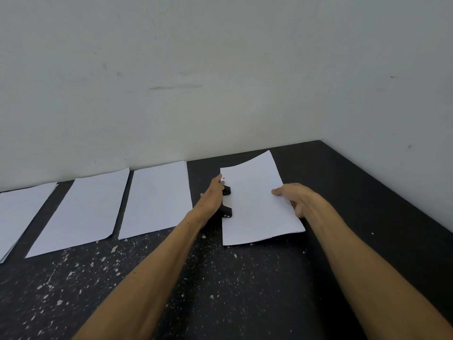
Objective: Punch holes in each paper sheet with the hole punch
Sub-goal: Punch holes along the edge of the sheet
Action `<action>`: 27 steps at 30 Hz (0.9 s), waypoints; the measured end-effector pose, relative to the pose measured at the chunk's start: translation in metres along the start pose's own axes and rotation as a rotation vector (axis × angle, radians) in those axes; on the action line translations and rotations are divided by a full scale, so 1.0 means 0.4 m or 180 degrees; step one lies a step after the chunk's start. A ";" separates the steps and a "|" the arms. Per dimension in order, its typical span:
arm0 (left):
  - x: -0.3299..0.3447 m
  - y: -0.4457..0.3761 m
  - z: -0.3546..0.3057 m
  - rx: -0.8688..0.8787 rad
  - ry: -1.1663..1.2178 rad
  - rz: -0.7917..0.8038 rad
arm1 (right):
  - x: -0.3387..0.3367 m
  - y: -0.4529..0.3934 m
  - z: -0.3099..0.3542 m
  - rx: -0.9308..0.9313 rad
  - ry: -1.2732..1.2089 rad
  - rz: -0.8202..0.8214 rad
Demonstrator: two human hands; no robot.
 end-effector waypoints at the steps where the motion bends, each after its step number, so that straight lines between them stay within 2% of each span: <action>1: 0.001 0.000 0.000 -0.0025 0.0007 0.0002 | 0.002 -0.004 0.000 0.0002 -0.0011 0.0001; 13: -0.003 0.011 -0.008 0.0143 -0.0174 -0.0013 | 0.006 -0.014 0.005 -0.0013 0.0088 -0.0057; 18: -0.006 0.049 -0.031 0.0511 -0.0575 -0.0037 | 0.005 -0.010 0.004 0.0046 0.0095 -0.0030; 21: -0.007 0.058 -0.042 0.0780 -0.1178 -0.0069 | 0.004 -0.006 0.007 0.0054 0.0108 -0.0036; 23: -0.010 0.063 -0.049 0.1018 -0.1859 -0.0127 | 0.003 -0.003 0.008 0.0052 0.0137 -0.0051; 27: -0.005 0.076 -0.088 0.1861 -0.3039 -0.0352 | 0.002 0.008 0.013 0.0049 0.0154 -0.0053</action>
Point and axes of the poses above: each hand's wrist, its own y-axis away from the middle knuckle, its own x-axis out of the palm, z = x × y, the point moved 6 cm from there along -y, towards the middle knuckle, and after that the axes turned 14 degrees about -z, right-handed, at the moved point
